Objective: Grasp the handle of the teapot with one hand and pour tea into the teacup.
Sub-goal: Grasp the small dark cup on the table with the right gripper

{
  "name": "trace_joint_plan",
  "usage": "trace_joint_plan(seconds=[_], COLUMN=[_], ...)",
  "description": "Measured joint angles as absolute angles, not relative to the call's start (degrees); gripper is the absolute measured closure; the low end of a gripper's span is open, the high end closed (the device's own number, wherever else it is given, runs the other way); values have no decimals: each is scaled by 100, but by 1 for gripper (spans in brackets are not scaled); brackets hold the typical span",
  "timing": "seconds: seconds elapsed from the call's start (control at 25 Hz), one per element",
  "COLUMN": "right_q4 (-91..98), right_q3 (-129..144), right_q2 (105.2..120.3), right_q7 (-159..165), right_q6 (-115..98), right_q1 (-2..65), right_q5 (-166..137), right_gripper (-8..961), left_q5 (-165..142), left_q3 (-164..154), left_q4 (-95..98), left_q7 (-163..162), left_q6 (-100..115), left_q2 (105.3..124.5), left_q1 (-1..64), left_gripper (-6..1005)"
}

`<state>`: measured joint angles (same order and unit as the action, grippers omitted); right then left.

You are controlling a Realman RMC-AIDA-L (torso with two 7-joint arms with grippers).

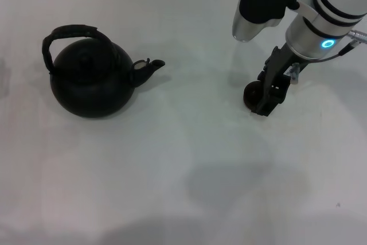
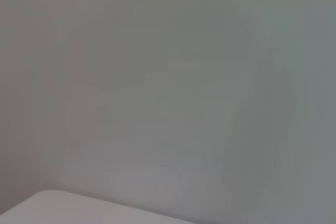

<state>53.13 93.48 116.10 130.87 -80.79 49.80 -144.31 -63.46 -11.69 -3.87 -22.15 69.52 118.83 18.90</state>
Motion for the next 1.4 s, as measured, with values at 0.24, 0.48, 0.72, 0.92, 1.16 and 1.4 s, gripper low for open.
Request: trace_joint_plan(seconds=[0.24, 0.48, 0.72, 0.92, 1.16, 1.4], right_q4=[5228, 5193, 5193, 5225, 5240, 5249], right_q3=[9464, 9466, 9466, 9466, 9466, 9466], right_q2=[11615, 11619, 11620, 11619, 11619, 11619], right_q7=[13087, 13087, 13087, 13087, 13087, 13087], right_q6=[-7941, -7916, -7916, -7915, -7897, -7869], right_q1=[4978, 4993, 4993, 4970, 4955, 4948], right_q5=[-14395, -14376, -14375, -14370, -14364, -14338], right_gripper=[136, 136, 137, 137, 138, 138], left_q5=[-6346, -6346, -6346, -6346, -6346, -6346], left_q3=[-1169, -1169, -1169, -1169, -1169, -1161], left_q4=[-387, -368, -343, -341, -334, -333], left_q7=[-2215, -2215, -2215, -2215, -2215, -2215], left_q6=[6952, 6952, 6952, 6952, 6952, 6952], left_q2=[11883, 11882, 11883, 11882, 11883, 11883], left_q1=[1890, 1890, 1890, 1890, 1898, 1892], left_gripper=[317, 317, 318, 317, 318, 318])
